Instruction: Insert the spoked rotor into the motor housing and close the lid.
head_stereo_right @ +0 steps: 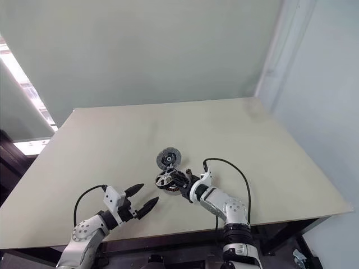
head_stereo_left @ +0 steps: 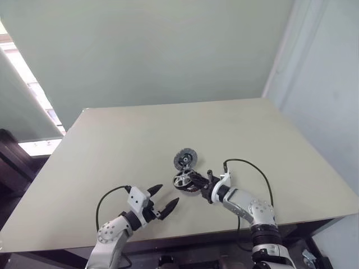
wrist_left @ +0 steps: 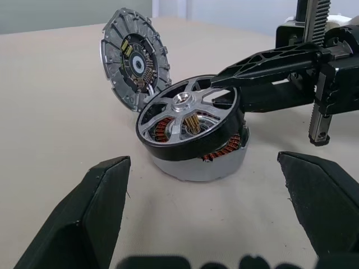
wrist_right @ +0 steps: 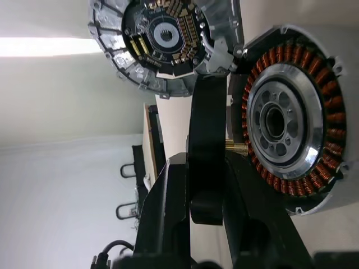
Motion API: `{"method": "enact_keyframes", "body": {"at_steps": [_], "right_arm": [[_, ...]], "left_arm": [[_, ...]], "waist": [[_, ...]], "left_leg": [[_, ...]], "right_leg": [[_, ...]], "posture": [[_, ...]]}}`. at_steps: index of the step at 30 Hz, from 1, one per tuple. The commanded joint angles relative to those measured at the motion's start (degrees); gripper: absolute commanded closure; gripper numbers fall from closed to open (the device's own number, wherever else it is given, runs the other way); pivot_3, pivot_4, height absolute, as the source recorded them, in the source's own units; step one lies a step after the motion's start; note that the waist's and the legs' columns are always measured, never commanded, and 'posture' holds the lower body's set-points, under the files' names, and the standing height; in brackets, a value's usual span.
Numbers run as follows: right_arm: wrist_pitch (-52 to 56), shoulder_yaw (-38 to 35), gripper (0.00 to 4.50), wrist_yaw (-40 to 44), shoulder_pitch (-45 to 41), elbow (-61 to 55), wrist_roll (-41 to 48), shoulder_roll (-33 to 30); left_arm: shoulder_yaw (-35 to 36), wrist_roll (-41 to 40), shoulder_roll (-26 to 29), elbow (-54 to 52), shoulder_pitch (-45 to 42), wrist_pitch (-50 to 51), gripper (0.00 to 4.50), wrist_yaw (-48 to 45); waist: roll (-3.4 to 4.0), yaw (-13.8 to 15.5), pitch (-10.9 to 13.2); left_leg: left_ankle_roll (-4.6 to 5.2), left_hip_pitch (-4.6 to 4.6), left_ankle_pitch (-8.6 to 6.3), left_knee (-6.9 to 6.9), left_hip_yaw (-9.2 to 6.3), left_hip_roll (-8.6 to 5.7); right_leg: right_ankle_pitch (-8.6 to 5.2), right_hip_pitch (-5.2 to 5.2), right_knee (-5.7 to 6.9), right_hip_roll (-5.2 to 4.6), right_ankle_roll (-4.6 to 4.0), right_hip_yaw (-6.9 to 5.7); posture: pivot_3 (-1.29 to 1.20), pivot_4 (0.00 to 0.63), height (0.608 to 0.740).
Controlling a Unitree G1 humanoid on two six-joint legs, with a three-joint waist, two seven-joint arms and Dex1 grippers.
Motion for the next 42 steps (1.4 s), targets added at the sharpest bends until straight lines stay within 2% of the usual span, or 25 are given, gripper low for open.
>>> {"method": "enact_keyframes", "body": {"at_steps": [1,35,42], "right_arm": [[-0.11,-2.14,4.09,0.47,-1.45,-2.33,1.37,1.30],[-2.46,-2.05,4.09,3.22,-3.47,3.10,-4.94,2.42],[-0.28,-1.91,1.65,3.94,-3.01,-0.04,-4.65,1.82]], "left_arm": [[0.48,-0.52,0.16,-0.83,-1.19,-1.05,0.00,-0.41],[0.75,-0.39,0.12,-0.33,-1.22,-1.55,0.00,-0.44],[0.65,-0.38,-0.11,0.02,-1.32,-1.76,0.00,-0.35]], "waist": [[0.00,0.00,0.00],[0.00,-0.02,-0.01],[0.00,-0.02,-0.01]], "left_leg": [[0.00,0.00,0.00,0.00,0.00,0.00],[0.00,0.05,0.00,0.01,0.00,0.01],[0.00,0.04,0.00,0.01,0.00,0.01]], "right_leg": [[0.00,0.00,0.00,0.00,0.00,0.00],[0.00,0.03,0.02,0.03,0.00,0.01],[0.00,0.03,0.02,0.03,0.00,0.01]], "posture": [[0.00,0.000,0.740],[0.00,0.000,0.740],[0.00,0.000,0.740]]}}
